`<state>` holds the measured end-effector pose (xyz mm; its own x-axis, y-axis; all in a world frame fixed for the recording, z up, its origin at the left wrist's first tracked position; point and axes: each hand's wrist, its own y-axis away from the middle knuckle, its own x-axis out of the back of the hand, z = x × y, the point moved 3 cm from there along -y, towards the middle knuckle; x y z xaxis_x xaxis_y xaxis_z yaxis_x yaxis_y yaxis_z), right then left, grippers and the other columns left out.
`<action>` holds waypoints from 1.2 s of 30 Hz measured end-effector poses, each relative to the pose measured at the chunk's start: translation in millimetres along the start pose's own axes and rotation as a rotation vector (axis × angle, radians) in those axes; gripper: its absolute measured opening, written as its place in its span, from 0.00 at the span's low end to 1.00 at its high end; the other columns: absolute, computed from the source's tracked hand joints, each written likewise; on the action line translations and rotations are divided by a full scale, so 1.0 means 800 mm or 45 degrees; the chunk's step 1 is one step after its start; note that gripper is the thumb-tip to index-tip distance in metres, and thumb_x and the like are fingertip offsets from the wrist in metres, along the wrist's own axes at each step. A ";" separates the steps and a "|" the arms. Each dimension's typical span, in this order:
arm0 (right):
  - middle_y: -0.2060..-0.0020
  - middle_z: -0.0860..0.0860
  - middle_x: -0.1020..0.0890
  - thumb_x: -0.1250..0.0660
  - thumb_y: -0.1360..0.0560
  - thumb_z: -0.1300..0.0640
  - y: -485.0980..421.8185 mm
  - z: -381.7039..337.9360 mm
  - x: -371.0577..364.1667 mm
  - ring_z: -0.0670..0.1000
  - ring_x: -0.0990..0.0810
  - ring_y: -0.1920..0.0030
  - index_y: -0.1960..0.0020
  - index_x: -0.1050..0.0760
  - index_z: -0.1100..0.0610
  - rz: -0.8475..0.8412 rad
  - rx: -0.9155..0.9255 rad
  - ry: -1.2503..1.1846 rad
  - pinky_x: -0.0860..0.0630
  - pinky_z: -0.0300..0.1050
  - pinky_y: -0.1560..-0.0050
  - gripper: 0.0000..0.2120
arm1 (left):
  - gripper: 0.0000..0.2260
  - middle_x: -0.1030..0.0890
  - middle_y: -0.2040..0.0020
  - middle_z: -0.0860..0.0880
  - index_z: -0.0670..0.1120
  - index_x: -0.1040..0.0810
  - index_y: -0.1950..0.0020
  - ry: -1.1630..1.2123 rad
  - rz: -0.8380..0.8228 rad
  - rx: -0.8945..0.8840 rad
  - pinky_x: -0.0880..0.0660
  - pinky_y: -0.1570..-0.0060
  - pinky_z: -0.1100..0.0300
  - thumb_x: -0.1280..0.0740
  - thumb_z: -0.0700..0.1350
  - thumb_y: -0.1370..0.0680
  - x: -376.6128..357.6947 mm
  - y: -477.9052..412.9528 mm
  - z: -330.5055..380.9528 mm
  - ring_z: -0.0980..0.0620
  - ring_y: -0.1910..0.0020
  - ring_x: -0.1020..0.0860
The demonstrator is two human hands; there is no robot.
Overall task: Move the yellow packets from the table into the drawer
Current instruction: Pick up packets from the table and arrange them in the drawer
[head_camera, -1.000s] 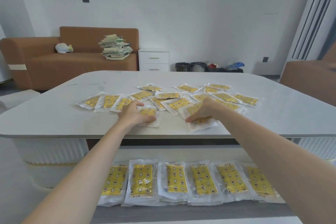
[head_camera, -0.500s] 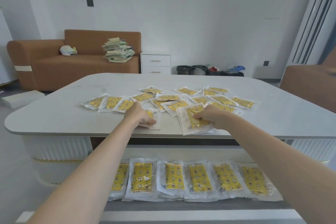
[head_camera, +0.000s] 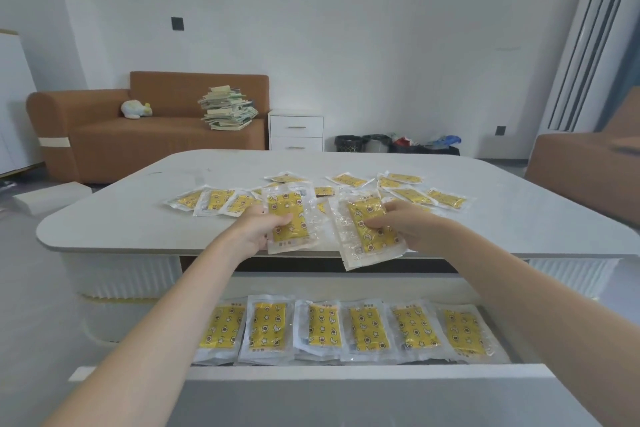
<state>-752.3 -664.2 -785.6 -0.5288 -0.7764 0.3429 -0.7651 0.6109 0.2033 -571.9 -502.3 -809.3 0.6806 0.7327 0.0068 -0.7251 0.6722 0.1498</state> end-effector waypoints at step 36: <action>0.52 0.54 0.30 0.36 0.24 0.61 -0.002 0.216 0.126 0.52 0.29 0.54 0.38 0.32 0.62 0.253 -0.620 0.834 0.31 0.40 0.63 0.15 | 0.09 0.20 0.44 0.40 0.38 0.25 0.42 -0.471 -0.501 0.557 0.24 0.43 0.49 0.37 0.33 0.22 -0.256 -0.020 -0.133 0.44 0.41 0.22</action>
<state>-867.8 -769.8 -909.9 -0.2020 -0.4921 0.8468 -0.3565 0.8422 0.4044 -711.2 -651.6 -917.8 0.9317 0.3064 0.1951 -0.3608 0.7185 0.5946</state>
